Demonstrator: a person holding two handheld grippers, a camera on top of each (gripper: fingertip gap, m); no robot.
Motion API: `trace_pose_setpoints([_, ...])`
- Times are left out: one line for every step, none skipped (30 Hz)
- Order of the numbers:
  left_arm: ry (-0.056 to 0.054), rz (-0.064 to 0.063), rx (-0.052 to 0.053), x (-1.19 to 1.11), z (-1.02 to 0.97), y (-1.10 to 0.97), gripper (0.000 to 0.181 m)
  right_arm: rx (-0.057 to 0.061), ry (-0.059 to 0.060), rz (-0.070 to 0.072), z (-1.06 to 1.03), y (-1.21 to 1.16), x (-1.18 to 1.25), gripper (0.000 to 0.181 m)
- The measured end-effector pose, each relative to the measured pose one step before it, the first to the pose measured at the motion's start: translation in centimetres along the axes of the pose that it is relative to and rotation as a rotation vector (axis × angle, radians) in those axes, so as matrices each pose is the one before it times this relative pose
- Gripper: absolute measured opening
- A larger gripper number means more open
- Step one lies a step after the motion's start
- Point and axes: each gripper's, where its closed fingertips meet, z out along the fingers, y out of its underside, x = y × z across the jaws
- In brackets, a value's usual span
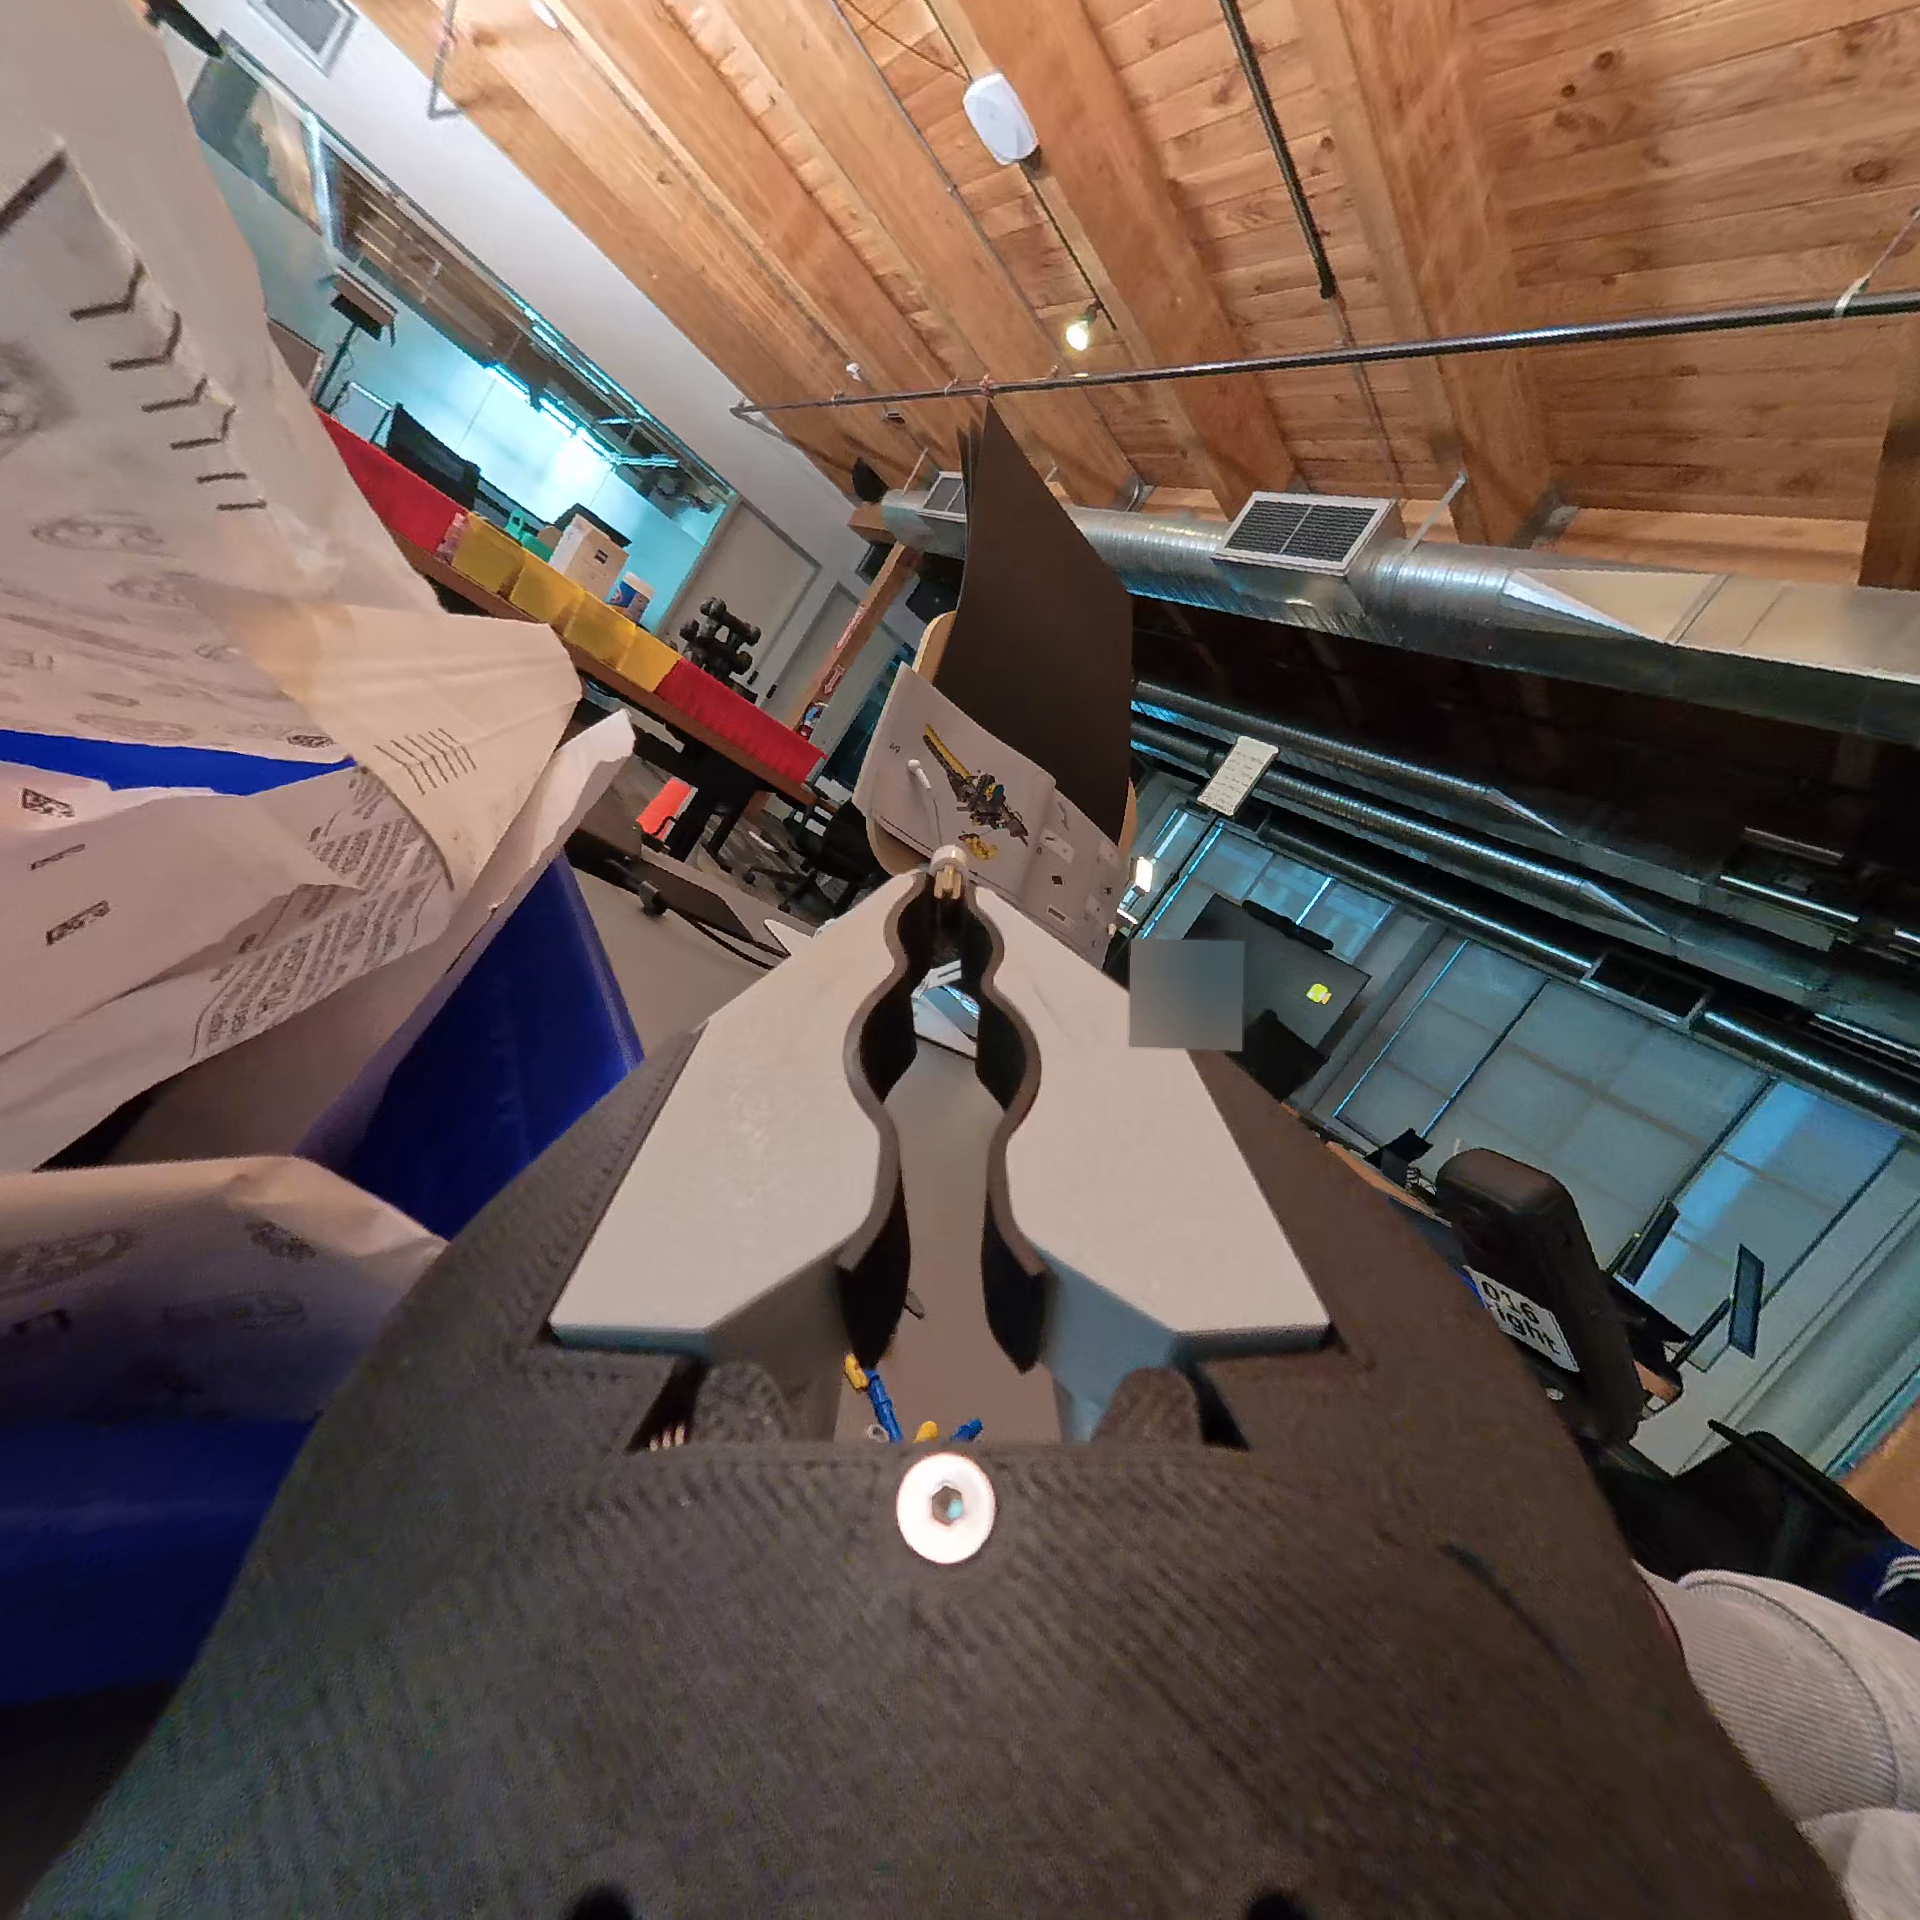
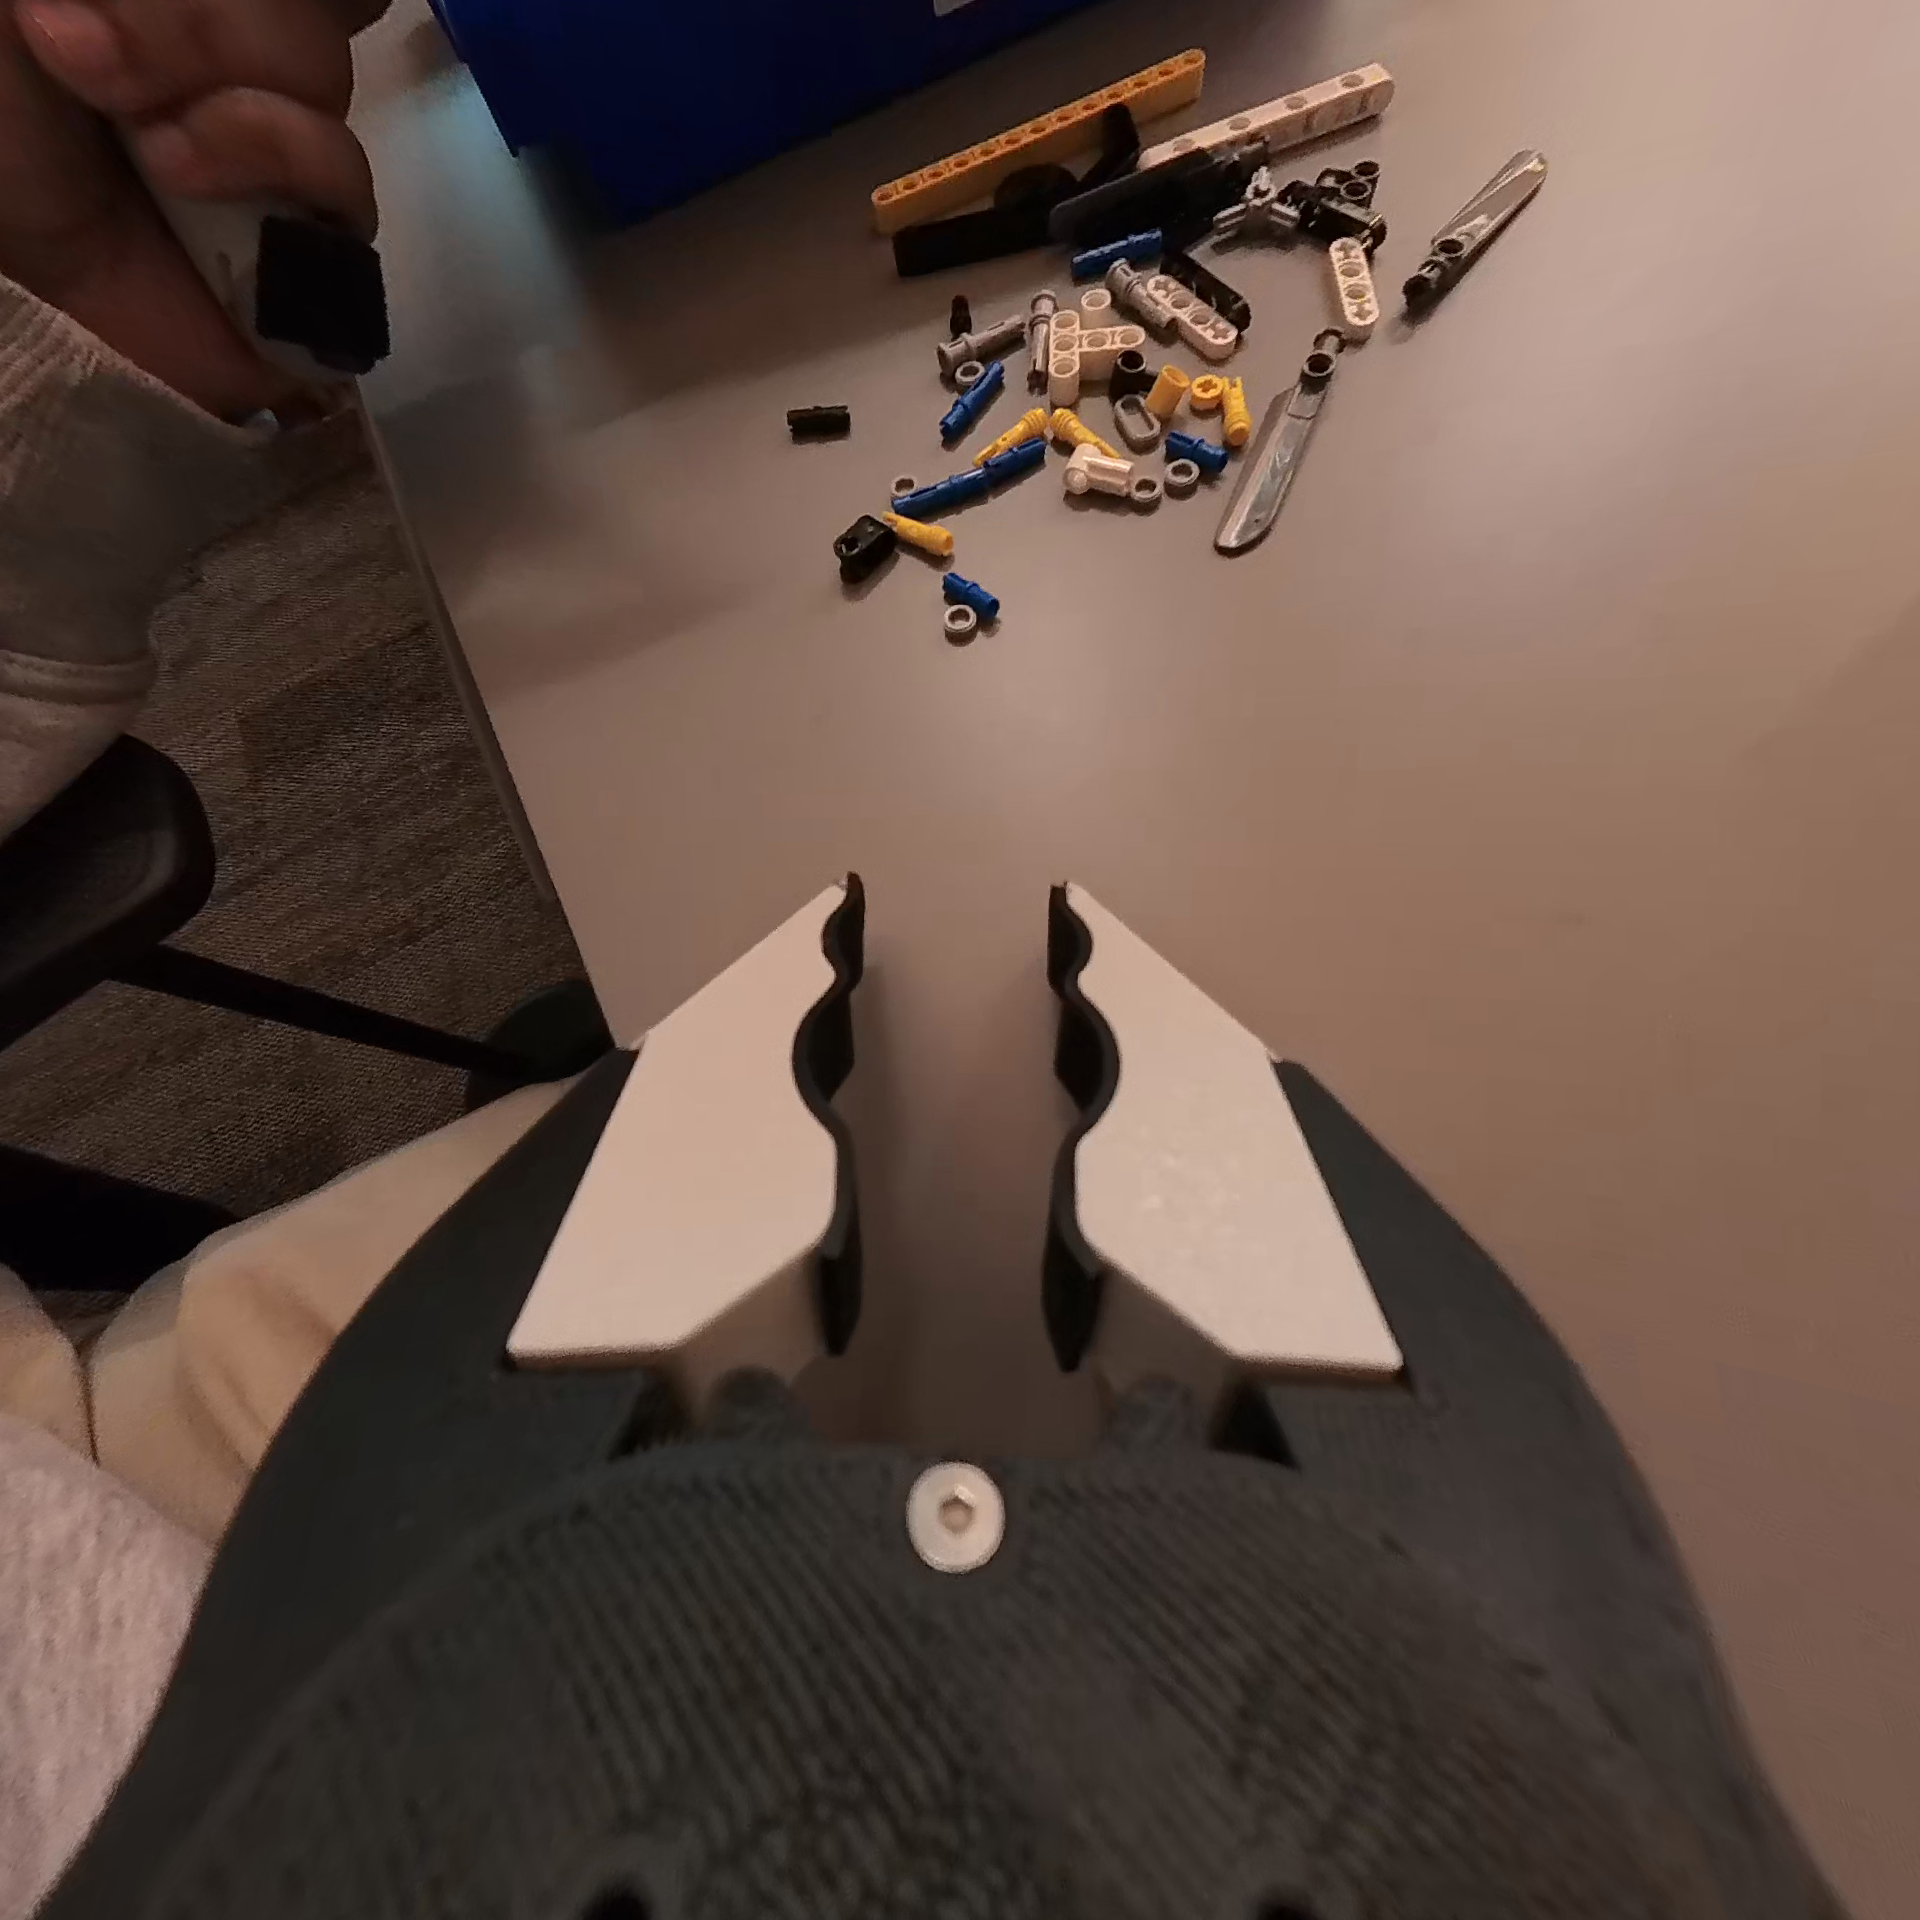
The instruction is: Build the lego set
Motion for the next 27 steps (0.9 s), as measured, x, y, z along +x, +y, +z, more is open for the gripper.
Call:
trace_pose_setpoints([-0.0003,-0.0028,0.0023,-0.045,-0.026,-0.031,0.000,-0.0013,-0.0006,0.0002,0.013,0.013,-0.003,0.035])
trace_pose_setpoints([0.0006,-0.0024,0.0016,-0.008,-0.006,-0.042,0.000,-0.0010,-0.0004,0.0003,0.015,0.011,-0.010,0.035])
trace_pose_setpoints([-0.0002,-0.0005,0.0011,-0.001,-0.012,-0.025,0.000,-0.0009,-0.0003,0.0003,0.008,0.012,0.002,0.035])
trace_pose_setpoints([-0.0007,0.0011,0.0006,0.010,-0.009,-0.007,0.000,-0.0010,-0.0004,0.0004,0.007,0.014,0.001,0.035])
trace_pose_setpoints([-0.0007,0.0012,0.0000,0.005,-0.003,0.003,0.000,-0.0011,-0.0006,0.0002,0.014,0.012,-0.011,0.035])
trace_pose_setpoints([-0.0005,0.0004,-0.0003,-0.005,0.008,0.013,0.000,-0.0010,-0.0005,0.0000,0.007,0.015,-0.007,0.035])
trace_pose_setpoints([-0.0004,-0.0001,-0.0005,-0.004,0.016,0.017,0.000,-0.0008,-0.0004,0.0000,0.002,0.005,-0.007,0.035])
trace_pose_setpoints([-0.0010,-0.0002,0.0000,-0.012,0.000,0.000,0.000,-0.0007,-0.0004,-0.0001,0.009,0.011,-0.005,0.035])
trace_pose_setpoints([-0.0009,0.0000,0.0006,-0.010,0.002,0.005,0.000,-0.0005,-0.0003,-0.0001,0.005,0.001,-0.005,0.035])
trace_pose_setpoints([-0.0009,0.0002,0.0006,-0.011,-0.005,-0.011,0.000,-0.0002,-0.0004,0.0000,-0.001,0.003,-0.005,0.035])
trace_pose_setpoints([-0.0010,0.0003,0.0006,-0.012,-0.005,-0.011,0.000,0.0000,-0.0005,0.0002,0.000,-0.002,0.002,0.035])
trace_pose_setpoints([-0.0010,-0.0001,0.0007,-0.024,-0.009,-0.010,0.000,0.0000,-0.0004,0.0003,0.000,0.001,-0.008,0.035])
trace_pose_setpoints([-0.0007,-0.0002,0.0008,-0.003,-0.013,-0.015,0.000,-0.0002,-0.0004,0.0002,0.005,0.008,0.004,0.035])
trace_pose_setpoints([-0.0006,-0.0004,0.0004,-0.011,-0.001,0.001,0.000,-0.0004,-0.0005,-0.0001,0.005,-0.001,-0.008,0.035])
trace_pose_setpoints([-0.0009,-0.0002,0.0002,-0.024,-0.003,-0.002,0.000,-0.0007,-0.0005,-0.0004,0.003,0.006,-0.016,0.035])
trace_pose_setpoints([-0.0014,-0.0001,0.0003,-0.024,-0.002,0.003,0.000,-0.0009,-0.0006,-0.0005,0.007,0.017,-0.014,0.035])
trace_pose_setpoints([-0.0021,-0.0003,0.0007,-0.033,0.001,-0.002,0.000,-0.0012,-0.0006,-0.0005,0.013,0.013,-0.007,0.035])
trace_pose_setpoints([-0.0040,-0.0009,0.0010,-0.079,-0.015,-0.007,0.000,-0.0015,-0.0004,-0.0002,0.011,0.017,-0.007,0.035])
trace_pose_setpoints([-0.0085,-0.0016,0.0008,-0.147,-0.011,0.005,0.000,-0.0016,-0.0005,0.0003,0.018,0.023,-0.001,0.035])
trace_pose_setpoints([-0.0105,-0.0019,-0.0001,-0.187,-0.019,0.006,0.000,-0.0013,-0.0008,0.0007,0.013,0.012,-0.009,0.035])
trace_pose_setpoints([-0.0040,-0.0014,0.0006,-0.103,-0.026,0.001,0.000,-0.0011,-0.0011,0.0011,0.007,0.013,-0.004,0.035])
trace_pose_setpoints([-0.0002,-0.0021,0.0021,-0.030,-0.017,-0.037,0.000,-0.0011,-0.0014,0.0017,0.014,0.018,0.000,0.035])
trace_pose_setpoints([-0.0013,-0.0024,0.0023,-0.044,-0.022,-0.056,0.000,-0.0010,-0.0017,0.0020,0.009,0.007,0.001,0.035])
trace_pose_setpoints([-0.0019,-0.0008,0.0024,-0.038,-0.029,-0.040,0.000,-0.0010,-0.0020,0.0022,0.009,0.007,-0.005,0.035])
trace_pose_setpoints([-0.0023,0.0003,0.0013,-0.035,-0.013,-0.016,0.000,-0.0008,-0.0018,0.0021,0.009,0.017,0.002,0.035])
trace_pose_setpoints([-0.0021,0.0000,0.0000,-0.042,-0.004,0.001,0.000,-0.0004,-0.0015,0.0016,-0.002,-0.001,-0.003,0.035])
trace_pose_setpoints([-0.0016,-0.0012,-0.0009,-0.041,0.008,0.012,0.000,-0.0004,-0.0012,0.0011,0.004,0.008,-0.003,0.035])
